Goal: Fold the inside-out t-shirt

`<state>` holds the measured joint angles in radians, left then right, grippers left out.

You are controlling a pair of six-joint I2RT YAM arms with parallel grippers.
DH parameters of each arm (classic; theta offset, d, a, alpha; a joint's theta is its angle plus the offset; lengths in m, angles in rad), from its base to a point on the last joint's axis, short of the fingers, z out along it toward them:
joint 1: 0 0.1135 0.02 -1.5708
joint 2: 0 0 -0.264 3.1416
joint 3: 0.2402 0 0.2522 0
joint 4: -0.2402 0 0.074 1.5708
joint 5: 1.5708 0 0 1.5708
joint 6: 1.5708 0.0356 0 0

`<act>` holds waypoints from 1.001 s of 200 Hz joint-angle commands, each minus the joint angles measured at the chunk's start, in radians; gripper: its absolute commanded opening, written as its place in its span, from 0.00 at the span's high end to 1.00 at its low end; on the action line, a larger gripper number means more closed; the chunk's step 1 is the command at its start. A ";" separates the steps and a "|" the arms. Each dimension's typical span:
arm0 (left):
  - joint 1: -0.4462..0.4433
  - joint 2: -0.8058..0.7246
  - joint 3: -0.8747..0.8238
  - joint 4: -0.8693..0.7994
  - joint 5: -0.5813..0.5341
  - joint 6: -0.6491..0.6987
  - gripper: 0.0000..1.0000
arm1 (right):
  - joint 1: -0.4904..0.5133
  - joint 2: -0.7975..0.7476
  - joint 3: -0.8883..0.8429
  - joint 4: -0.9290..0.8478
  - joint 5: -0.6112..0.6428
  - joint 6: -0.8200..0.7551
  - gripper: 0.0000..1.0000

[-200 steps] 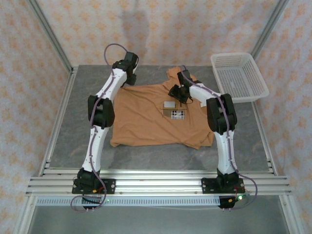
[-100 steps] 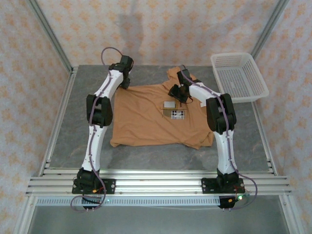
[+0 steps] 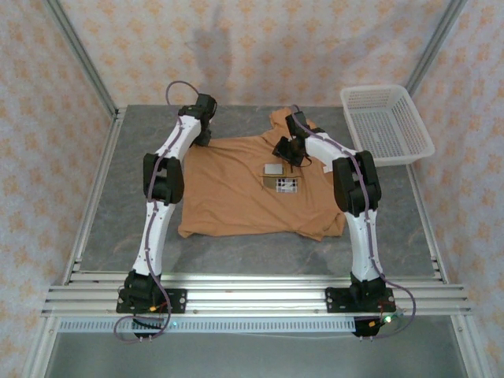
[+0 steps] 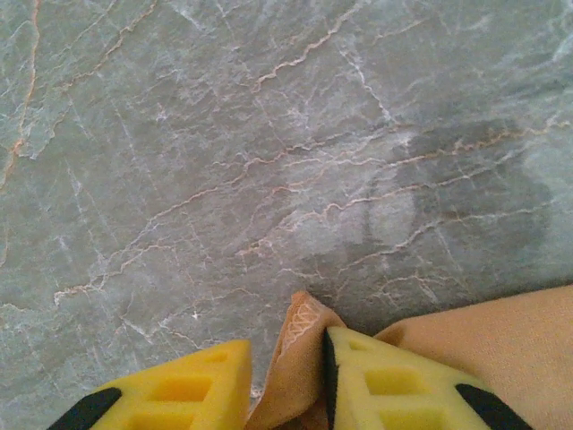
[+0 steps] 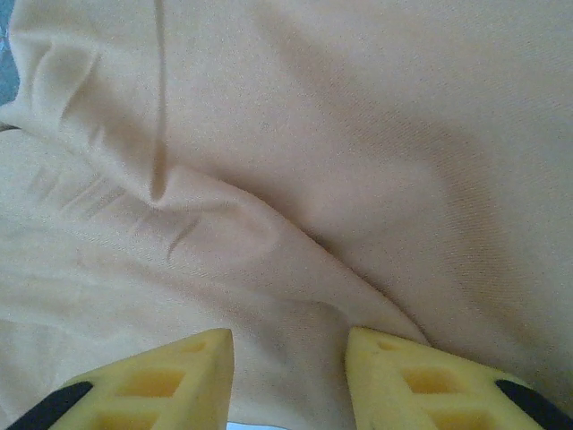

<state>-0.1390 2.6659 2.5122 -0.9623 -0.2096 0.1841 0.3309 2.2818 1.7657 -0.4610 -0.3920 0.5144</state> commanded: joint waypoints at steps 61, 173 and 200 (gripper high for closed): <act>0.044 0.006 0.081 -0.054 0.031 -0.067 1.00 | 0.013 0.046 -0.011 -0.101 0.029 -0.020 0.70; 0.338 -0.103 -0.128 0.377 0.898 -0.815 1.00 | -0.010 0.101 -0.012 -0.195 0.092 -0.036 0.82; 0.349 -0.095 -0.132 0.465 0.944 -0.905 0.97 | -0.010 0.102 -0.005 -0.214 0.106 -0.050 0.83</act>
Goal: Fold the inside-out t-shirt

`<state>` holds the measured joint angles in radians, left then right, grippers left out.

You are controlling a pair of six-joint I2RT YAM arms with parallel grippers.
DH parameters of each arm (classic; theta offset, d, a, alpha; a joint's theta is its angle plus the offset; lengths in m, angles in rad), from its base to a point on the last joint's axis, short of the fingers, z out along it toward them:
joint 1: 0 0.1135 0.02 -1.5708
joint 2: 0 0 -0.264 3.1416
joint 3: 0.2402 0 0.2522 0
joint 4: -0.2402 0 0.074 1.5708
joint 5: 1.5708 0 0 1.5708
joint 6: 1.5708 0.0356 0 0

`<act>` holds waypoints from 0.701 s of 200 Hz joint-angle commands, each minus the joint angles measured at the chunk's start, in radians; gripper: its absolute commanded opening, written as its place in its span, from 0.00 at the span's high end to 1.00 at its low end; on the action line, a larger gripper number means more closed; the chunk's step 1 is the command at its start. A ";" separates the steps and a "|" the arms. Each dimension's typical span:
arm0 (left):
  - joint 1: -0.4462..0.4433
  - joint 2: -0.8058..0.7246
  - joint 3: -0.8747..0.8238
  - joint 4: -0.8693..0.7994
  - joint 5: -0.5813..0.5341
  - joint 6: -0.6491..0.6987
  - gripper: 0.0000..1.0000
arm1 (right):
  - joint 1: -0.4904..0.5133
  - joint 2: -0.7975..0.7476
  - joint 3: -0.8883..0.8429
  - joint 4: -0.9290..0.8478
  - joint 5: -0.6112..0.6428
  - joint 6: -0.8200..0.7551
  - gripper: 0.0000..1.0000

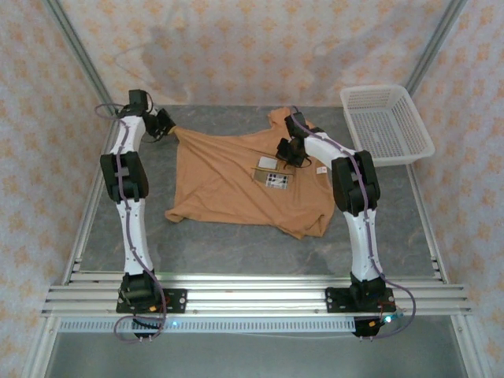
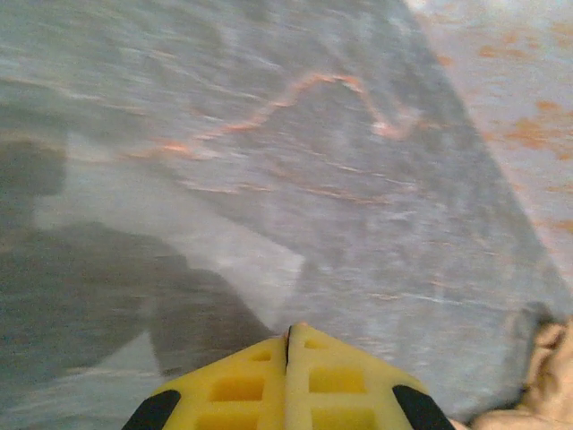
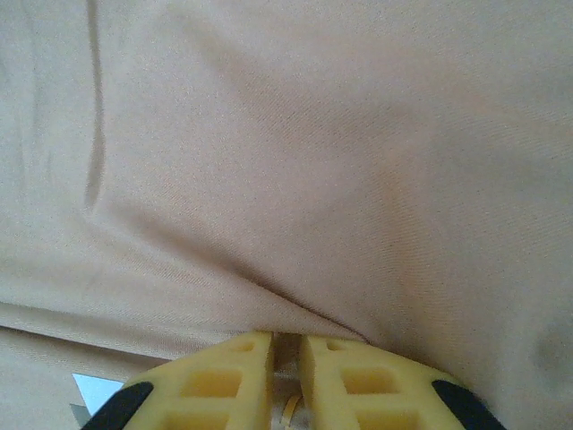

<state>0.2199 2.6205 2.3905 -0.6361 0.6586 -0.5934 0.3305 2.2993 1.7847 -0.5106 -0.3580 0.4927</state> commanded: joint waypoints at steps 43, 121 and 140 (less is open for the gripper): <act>-0.008 -0.104 0.024 0.075 -0.001 -0.060 0.45 | -0.007 0.115 0.060 -0.210 0.016 -0.076 0.81; -0.166 -0.902 -0.927 0.019 -0.379 0.083 0.37 | 0.013 -0.121 0.073 -0.289 -0.107 -0.096 0.64; -0.155 -1.095 -1.201 0.031 -0.382 0.012 0.36 | 0.033 -0.248 -0.093 -0.246 -0.088 -0.082 0.60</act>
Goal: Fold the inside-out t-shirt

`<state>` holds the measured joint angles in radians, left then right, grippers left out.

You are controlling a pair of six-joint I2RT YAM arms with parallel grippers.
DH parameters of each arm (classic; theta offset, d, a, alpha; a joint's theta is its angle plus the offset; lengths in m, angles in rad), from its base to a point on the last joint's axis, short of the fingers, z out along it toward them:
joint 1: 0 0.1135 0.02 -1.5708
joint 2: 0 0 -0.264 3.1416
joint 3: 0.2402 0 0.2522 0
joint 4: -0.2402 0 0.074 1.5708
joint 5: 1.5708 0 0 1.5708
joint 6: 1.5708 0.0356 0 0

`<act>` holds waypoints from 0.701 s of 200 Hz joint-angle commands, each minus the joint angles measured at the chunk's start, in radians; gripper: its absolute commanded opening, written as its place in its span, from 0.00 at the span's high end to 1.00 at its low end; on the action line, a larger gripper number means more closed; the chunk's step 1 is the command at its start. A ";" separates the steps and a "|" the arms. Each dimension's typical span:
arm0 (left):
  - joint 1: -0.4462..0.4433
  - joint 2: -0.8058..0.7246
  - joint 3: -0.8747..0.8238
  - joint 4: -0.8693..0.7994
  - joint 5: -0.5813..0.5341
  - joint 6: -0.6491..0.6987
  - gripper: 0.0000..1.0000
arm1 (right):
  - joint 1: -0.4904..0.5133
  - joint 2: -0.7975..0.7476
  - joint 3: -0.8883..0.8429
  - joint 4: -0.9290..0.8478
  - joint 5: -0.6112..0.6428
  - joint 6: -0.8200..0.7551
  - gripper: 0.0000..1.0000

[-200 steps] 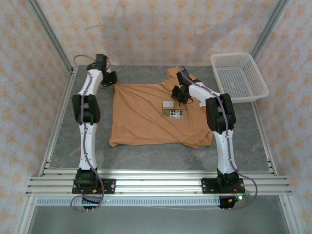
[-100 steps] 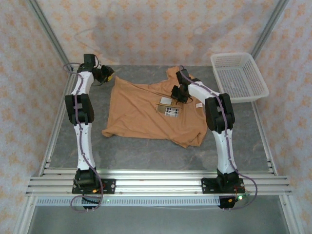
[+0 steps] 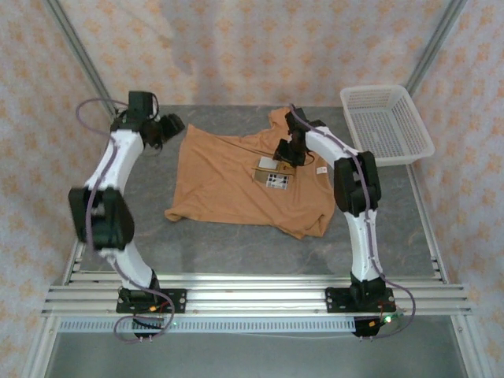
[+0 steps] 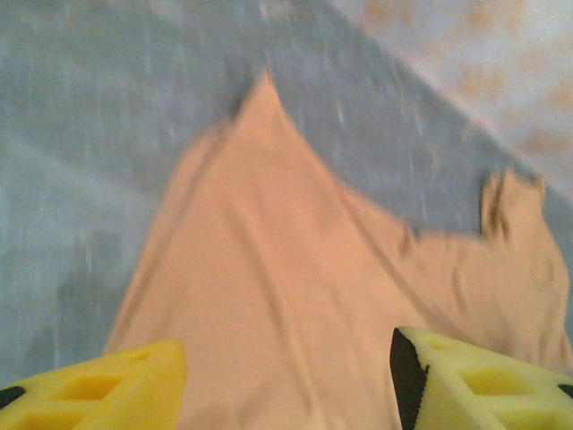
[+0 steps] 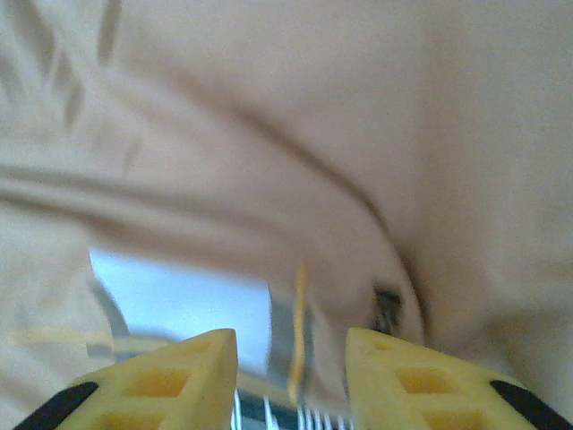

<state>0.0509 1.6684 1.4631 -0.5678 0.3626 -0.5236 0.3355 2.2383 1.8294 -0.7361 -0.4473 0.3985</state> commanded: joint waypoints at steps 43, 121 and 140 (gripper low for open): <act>0.043 -0.485 -0.663 -0.003 0.043 -0.150 0.31 | 0.080 -0.424 -0.502 0.073 0.040 0.059 0.55; 0.130 -0.479 -0.874 0.055 0.169 -0.228 0.29 | 0.188 -0.535 -0.683 0.140 0.083 0.123 0.55; 0.135 -0.418 -0.857 0.098 0.177 -0.250 0.32 | 0.210 -0.526 -0.686 0.140 0.093 0.130 0.55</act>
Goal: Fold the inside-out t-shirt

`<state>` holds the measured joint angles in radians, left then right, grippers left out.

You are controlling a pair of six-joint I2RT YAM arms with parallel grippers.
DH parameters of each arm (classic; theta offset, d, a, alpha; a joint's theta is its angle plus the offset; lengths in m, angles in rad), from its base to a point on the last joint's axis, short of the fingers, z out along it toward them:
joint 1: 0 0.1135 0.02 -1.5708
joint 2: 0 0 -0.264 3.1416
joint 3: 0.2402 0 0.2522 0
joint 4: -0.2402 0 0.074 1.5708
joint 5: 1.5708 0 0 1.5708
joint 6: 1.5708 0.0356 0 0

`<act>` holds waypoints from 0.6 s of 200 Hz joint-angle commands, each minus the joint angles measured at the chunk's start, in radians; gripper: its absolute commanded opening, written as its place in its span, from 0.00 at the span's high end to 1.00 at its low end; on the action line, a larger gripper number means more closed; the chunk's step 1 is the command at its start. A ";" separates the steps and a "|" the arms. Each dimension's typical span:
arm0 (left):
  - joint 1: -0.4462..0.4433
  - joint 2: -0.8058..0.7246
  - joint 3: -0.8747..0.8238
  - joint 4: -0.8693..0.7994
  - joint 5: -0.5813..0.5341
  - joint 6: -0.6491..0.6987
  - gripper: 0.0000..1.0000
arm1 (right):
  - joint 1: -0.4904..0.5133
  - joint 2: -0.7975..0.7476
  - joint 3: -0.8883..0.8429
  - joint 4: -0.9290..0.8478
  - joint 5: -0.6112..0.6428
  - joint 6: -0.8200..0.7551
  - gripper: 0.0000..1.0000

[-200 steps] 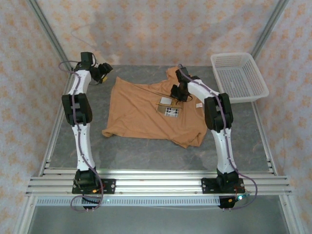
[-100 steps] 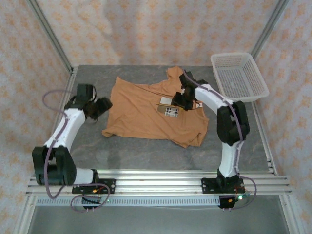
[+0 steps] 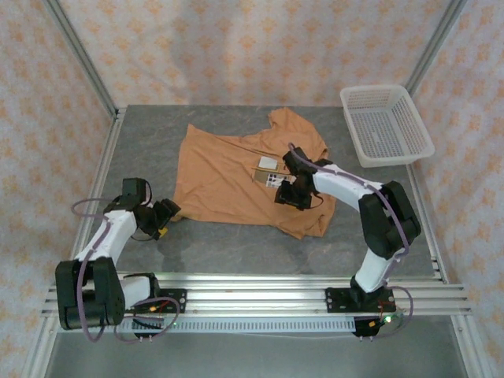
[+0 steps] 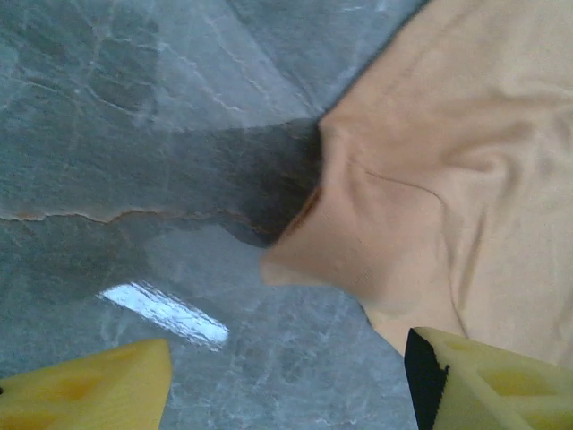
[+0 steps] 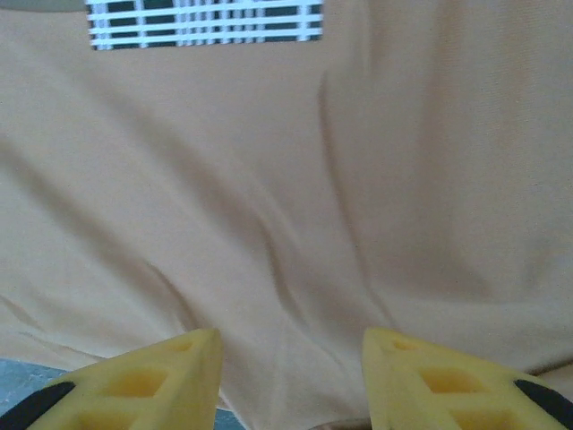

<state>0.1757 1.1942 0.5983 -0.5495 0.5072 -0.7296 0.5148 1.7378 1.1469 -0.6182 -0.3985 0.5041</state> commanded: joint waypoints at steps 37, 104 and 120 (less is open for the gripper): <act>0.010 0.126 0.035 0.151 0.028 -0.087 0.45 | 0.039 -0.013 -0.067 0.071 0.064 0.050 0.55; -0.011 0.096 0.195 -0.061 -0.133 0.185 1.00 | -0.005 0.029 -0.176 0.071 0.153 0.054 0.54; -0.053 -0.011 0.189 -0.134 -0.206 0.247 1.00 | -0.026 0.022 -0.191 0.060 0.159 0.045 0.54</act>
<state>0.1688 1.3273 0.7559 -0.5213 0.4480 -0.6426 0.5278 1.7386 1.0187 -0.5152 -0.3317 0.5499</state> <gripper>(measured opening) 0.063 0.458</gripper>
